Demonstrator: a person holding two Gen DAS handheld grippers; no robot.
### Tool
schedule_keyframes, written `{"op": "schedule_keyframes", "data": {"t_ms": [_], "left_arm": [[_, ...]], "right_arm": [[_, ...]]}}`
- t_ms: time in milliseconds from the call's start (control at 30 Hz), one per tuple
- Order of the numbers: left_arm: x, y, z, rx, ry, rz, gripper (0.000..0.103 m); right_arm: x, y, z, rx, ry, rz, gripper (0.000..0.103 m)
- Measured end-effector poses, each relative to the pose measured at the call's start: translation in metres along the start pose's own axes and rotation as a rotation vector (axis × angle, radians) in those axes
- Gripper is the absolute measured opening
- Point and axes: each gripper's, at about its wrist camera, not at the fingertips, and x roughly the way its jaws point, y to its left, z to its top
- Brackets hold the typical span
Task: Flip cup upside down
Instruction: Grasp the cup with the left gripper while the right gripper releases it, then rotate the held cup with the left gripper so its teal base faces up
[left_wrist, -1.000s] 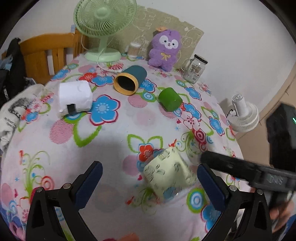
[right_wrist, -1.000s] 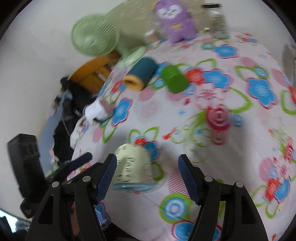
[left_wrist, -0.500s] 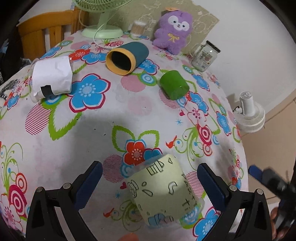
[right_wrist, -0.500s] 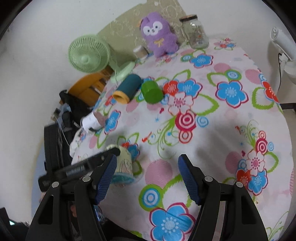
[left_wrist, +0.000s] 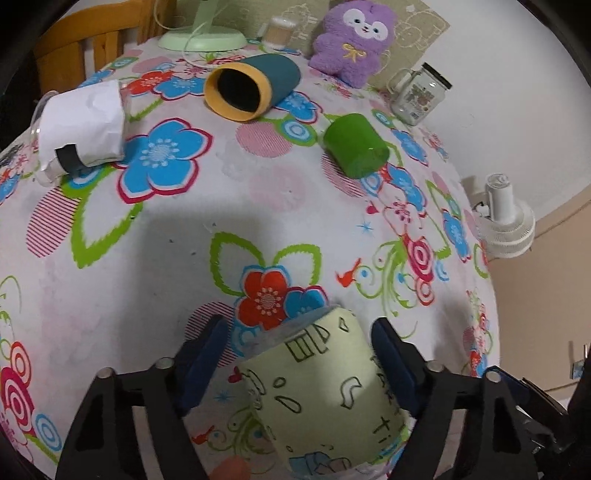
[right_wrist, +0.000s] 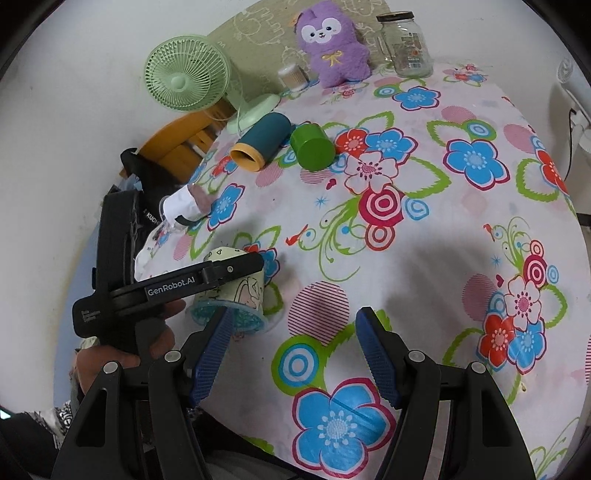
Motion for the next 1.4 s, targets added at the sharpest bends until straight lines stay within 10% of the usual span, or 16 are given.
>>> {"op": "schedule_keyframes", "data": {"t_ms": [400, 800, 1400], "left_arm": [[-0.025, 0.003, 0.003, 0.007, -0.093, 0.036, 0.06], [-0.063, 0.006, 0.008, 0.064, -0.422, 0.298, 0.059], [-0.053, 0.022, -0.026, 0.036, -0.4, 0.223, 0.06]], "right_arm": [[0.003, 0.005, -0.003, -0.006, 0.005, 0.013, 0.072], [0.009, 0.013, -0.007, -0.021, 0.015, 0.031, 0.072], [0.024, 0.027, -0.012, -0.06, 0.047, 0.037, 0.072]]}}
